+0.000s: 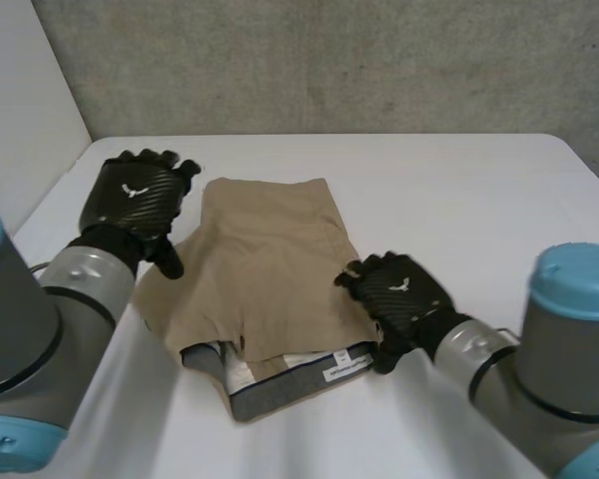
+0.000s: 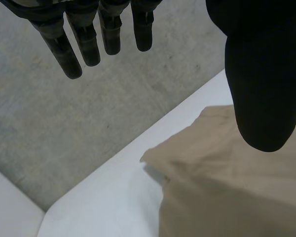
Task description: Fold the shorts.
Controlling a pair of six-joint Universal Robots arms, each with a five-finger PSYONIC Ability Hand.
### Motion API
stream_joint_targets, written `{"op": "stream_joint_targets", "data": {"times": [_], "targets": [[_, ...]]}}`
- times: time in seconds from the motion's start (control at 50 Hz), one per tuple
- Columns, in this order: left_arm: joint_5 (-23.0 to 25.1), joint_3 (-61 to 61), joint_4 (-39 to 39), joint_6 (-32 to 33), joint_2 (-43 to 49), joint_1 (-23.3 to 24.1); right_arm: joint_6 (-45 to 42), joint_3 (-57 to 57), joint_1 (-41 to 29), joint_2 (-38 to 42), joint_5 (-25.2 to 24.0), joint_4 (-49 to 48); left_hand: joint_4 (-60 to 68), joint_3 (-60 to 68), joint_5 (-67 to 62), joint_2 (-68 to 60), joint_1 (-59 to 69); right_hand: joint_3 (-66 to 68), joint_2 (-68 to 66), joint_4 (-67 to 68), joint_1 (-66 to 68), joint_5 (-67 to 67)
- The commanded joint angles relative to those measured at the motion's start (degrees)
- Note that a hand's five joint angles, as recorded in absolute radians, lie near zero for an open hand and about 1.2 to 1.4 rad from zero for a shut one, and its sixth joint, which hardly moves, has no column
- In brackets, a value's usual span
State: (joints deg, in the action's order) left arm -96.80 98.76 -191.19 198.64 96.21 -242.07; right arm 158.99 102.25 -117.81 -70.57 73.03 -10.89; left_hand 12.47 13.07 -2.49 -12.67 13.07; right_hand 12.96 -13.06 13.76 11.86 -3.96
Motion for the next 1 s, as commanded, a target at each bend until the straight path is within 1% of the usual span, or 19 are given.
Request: {"op": "stream_joint_targets", "data": {"times": [0.02, 0.06, 0.08, 0.16, 0.2, 0.34, 0.44, 0.5, 0.52, 0.54, 0.56, 0.58, 0.7, 0.72, 0.8, 0.84, 0.92, 0.94, 1.0], "targets": [[3.28, 4.33, -0.24, -4.31, -3.66, -5.34, -0.34, -6.70, -3.30, 10.17, 4.30, 0.07, -1.25, -1.85, 1.26, 1.45, -1.85, 27.64, -27.53, 26.83, 28.73, -26.64], [3.63, 5.03, -0.24, -6.07, -4.45, -6.66, -0.61, -8.46, -3.21, 11.50, 6.07, 0.60, -1.24, -1.85, 1.26, 1.45, -1.84, 51.17, -51.06, 50.36, 52.26, -50.17], [3.81, 5.21, -0.24, -6.60, -4.62, -7.10, -1.04, -9.86, -2.86, 12.11, 7.99, 0.60, -1.08, -1.68, 1.10, 1.28, -1.68, 66.89, -66.78, 66.08, 67.98, -65.89], [4.34, 6.44, -0.32, -8.44, -5.15, -8.59, -4.46, -13.81, -2.16, 12.47, 12.56, -0.01, -1.25, -1.85, 1.26, 1.45, -1.85, 67.04, -66.94, 66.24, 68.14, -66.04], [4.77, 6.79, -0.24, -8.62, -5.33, -9.21, -6.75, -15.93, -1.11, 12.82, 13.37, 0.07, -1.25, -1.85, 1.26, 1.45, -1.85, 67.04, -66.94, 66.24, 68.14, -66.04], [5.48, 7.50, -0.24, -8.71, -5.42, -9.91, -18.97, -27.69, 9.35, 17.21, 15.04, -0.28, -1.08, -1.68, 1.09, 1.28, -1.68, 67.04, -66.94, 66.24, 68.14, -66.04], [5.57, 7.58, -0.24, -8.71, -5.33, -9.65, -20.38, -38.25, 11.29, 21.61, 18.20, -0.19, -1.24, -1.85, 1.26, 1.45, -1.84, 67.04, -66.94, 66.24, 68.14, -66.04], [5.57, 7.67, -0.24, -8.71, -5.24, -9.21, -20.12, -42.56, 12.25, 23.28, 18.29, -0.10, -1.25, -1.85, 1.26, 1.45, -1.85, 67.04, -66.94, 66.24, 68.14, -66.04], [5.57, 7.76, -0.24, -8.71, -5.15, -9.12, -19.95, -43.27, 12.17, 23.46, 17.94, 0.07, -1.25, -1.85, 1.26, 1.45, -1.85, 56.61, -56.50, 55.81, 57.71, -55.61], [5.57, 7.93, -0.24, -8.71, -4.98, -9.12, -19.77, -43.36, 12.08, 23.46, 17.77, 0.25, -1.08, -1.68, 1.10, 1.28, -1.68, 38.19, -38.08, 37.38, 39.28, -37.19], [5.57, 8.02, -0.24, -8.71, -4.80, -9.12, -19.42, -43.36, 11.99, 23.20, 17.16, 0.60, -1.24, -1.85, 1.26, 1.45, -1.84, 0.37, -0.26, -0.44, 1.46, 0.63], [5.57, 8.29, -0.24, -8.71, -4.45, -9.04, -19.16, -43.27, 11.91, 22.93, 17.15, 0.78, -1.08, -1.68, 1.10, 1.28, -1.68, -2.96, 3.06, -3.76, -1.86, 3.96], [5.66, 8.90, -0.24, -8.62, -3.05, -7.89, -16.17, -36.70, 11.99, 16.71, 17.15, 6.57, -0.91, -1.51, 0.93, 1.11, -1.51, -2.96, 3.06, -3.76, -1.86, 3.96], [5.66, 8.90, -0.24, -8.62, -2.52, -7.81, -13.64, -33.11, 11.82, 12.51, 16.89, 9.10, -0.74, -1.35, 0.76, 0.94, -1.34, -2.96, 3.06, -3.76, -1.86, 3.96], [5.66, 8.82, 0.38, -8.62, -0.24, -7.37, -5.92, -26.07, 10.94, 3.80, 16.27, 14.99, 0.77, 0.16, -0.75, -0.57, 0.17, -2.96, 3.06, -3.76, -1.86, 3.96], [5.39, 8.90, 0.73, -8.62, 0.99, -6.66, -3.26, -23.69, 10.15, 1.93, 15.48, 17.81, 4.12, 3.52, -4.11, -3.92, 3.52, -2.89, 3.00, -3.69, -1.79, 3.89], [5.22, 8.90, 2.22, -9.24, 3.37, -4.03, 2.20, -16.57, 9.09, -0.44, 10.31, 24.15, 8.50, 7.90, -8.49, -8.30, 7.90, 1.17, -1.06, 0.36, 2.26, -0.17], [5.22, 8.82, 2.75, -9.50, 3.89, -3.42, 3.51, -13.16, 8.83, -2.45, 8.03, 24.77, 9.01, 8.41, -8.99, -8.81, 8.41, 1.67, -1.56, 0.86, 2.76, -0.67], [5.22, 8.20, 4.59, -11.34, 6.18, -1.66, 4.75, -8.13, 8.22, -5.89, 5.38, 23.46, 9.01, 8.41, -9.00, -8.81, 8.42, 2.17, -2.06, 1.37, 3.27, -1.17]]}}
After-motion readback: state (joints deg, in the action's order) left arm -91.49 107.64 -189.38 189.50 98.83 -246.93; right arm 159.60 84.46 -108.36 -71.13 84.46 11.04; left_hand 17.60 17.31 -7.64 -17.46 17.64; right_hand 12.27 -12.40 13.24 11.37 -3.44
